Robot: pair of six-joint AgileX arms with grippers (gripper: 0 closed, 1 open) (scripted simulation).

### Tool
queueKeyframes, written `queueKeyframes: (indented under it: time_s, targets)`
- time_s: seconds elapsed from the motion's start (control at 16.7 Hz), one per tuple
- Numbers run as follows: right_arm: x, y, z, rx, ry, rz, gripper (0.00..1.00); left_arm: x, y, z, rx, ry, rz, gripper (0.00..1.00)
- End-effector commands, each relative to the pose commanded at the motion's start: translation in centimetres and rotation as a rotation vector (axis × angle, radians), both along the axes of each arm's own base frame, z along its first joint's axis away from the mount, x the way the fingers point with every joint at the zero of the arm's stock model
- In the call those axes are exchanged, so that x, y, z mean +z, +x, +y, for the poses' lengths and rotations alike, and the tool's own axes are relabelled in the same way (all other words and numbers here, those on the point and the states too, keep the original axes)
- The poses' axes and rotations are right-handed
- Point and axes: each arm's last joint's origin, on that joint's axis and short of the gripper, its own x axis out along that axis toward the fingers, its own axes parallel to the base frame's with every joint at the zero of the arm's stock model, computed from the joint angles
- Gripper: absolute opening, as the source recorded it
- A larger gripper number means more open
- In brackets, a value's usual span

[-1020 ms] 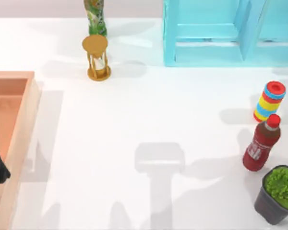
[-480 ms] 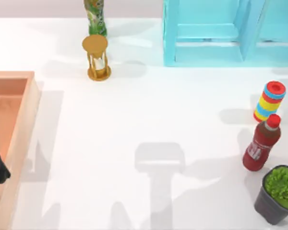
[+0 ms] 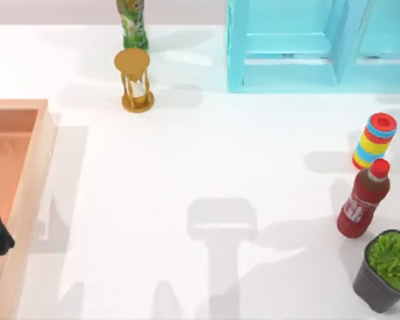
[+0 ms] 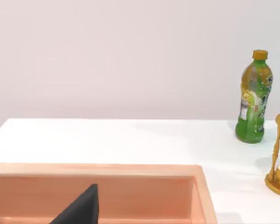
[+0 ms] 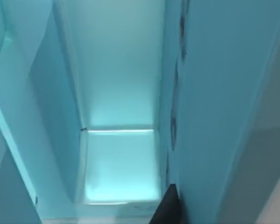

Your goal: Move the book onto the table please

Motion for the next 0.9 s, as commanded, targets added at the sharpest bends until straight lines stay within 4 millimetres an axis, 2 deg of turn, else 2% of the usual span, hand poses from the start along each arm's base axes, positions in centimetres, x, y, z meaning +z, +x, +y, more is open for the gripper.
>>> queueKeyframes:
  time_s: [0.6,0.72,0.9]
  targets:
    - [0.3,-0.3,-0.3,-0.005,0.004,0.004,0.0,0.0,0.0,0.0,0.0,0.0,0.0,1.0]
    - [1.4,-1.1,-0.4,-0.002,0.01,0.015,0.0,0.0,0.0,0.0,0.0,0.0,0.0,1.0]
    - [4.9,-2.8,-0.9,0.0,0.004,0.005,0.0,0.0,0.0,0.0,0.0,0.0,0.0,1.0]
